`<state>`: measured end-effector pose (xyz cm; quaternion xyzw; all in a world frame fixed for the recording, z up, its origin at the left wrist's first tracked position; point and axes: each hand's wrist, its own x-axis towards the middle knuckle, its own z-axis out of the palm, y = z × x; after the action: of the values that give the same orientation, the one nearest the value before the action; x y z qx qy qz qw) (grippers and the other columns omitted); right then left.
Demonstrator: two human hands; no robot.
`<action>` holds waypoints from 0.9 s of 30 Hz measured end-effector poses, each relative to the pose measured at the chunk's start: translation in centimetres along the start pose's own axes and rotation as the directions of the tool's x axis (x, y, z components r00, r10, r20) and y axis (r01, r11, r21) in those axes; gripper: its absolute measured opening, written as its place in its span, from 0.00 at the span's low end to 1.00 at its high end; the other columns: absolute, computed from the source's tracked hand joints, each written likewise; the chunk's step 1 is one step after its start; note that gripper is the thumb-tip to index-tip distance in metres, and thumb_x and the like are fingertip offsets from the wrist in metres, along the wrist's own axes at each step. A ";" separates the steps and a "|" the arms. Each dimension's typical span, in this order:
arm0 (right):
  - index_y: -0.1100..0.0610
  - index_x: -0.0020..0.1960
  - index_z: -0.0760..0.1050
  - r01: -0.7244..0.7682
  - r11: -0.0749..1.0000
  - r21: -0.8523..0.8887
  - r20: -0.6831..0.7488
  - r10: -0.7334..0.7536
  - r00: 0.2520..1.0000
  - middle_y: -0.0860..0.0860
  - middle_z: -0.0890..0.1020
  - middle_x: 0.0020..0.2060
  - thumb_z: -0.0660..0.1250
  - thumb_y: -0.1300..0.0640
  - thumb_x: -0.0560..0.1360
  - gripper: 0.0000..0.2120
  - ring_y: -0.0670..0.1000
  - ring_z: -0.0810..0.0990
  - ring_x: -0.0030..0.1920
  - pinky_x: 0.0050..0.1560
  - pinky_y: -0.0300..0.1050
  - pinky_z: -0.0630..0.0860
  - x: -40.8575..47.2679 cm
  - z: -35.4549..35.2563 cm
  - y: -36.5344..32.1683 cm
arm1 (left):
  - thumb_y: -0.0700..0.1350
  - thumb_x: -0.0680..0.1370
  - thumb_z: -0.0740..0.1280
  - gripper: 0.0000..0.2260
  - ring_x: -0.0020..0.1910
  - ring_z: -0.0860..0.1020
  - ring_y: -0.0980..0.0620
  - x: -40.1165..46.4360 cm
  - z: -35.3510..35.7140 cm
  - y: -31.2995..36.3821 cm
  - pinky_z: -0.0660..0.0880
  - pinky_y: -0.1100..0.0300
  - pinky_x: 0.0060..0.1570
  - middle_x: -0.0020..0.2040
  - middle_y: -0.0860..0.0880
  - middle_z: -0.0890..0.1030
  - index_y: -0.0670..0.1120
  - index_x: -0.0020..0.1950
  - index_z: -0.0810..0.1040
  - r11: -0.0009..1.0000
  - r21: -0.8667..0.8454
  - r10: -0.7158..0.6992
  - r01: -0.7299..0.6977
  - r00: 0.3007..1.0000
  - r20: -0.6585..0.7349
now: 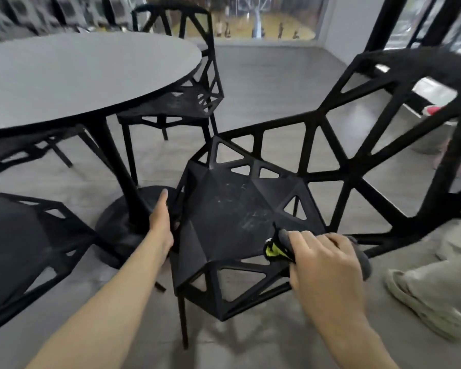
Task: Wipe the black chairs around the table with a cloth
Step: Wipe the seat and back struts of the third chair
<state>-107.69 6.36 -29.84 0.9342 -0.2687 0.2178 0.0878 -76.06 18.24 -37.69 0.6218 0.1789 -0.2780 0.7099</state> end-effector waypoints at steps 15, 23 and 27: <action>0.54 0.59 0.82 0.171 0.985 0.010 -0.307 -0.160 0.938 0.46 0.85 0.53 0.57 0.60 0.83 0.15 0.51 0.84 0.49 0.58 0.52 0.76 -7.1 1.1 1.0 | 0.67 0.63 0.78 0.37 0.42 0.86 0.41 -8.4 -3.0 -7.0 0.82 0.47 0.49 0.45 0.42 0.87 0.44 0.62 0.80 0.880 -0.449 -0.197 0.151 0.979 -0.056; 0.51 0.56 0.82 0.320 0.946 -0.054 -0.205 -0.324 0.923 0.46 0.86 0.52 0.61 0.62 0.75 0.15 0.52 0.85 0.51 0.58 0.52 0.73 -4.0 2.7 10.2 | 0.66 0.72 0.73 0.31 0.48 0.86 0.44 -13.7 -3.5 -12.2 0.83 0.46 0.55 0.50 0.41 0.87 0.42 0.63 0.81 0.837 -0.487 -0.250 0.250 0.966 0.067; 0.50 0.58 0.82 0.370 0.927 -0.058 -0.145 -0.375 0.916 0.47 0.86 0.52 0.64 0.65 0.73 0.18 0.53 0.84 0.53 0.64 0.53 0.72 -2.1 3.3 12.8 | 0.64 0.77 0.71 0.27 0.50 0.85 0.44 -17.2 -4.6 -14.5 0.80 0.49 0.41 0.54 0.41 0.85 0.45 0.66 0.78 0.859 -0.419 -0.275 0.293 0.956 0.104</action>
<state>-115.04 -4.38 -33.14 0.9473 -0.0815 0.2644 0.1616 -98.06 24.64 -39.52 0.4110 0.3111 -0.3459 0.7840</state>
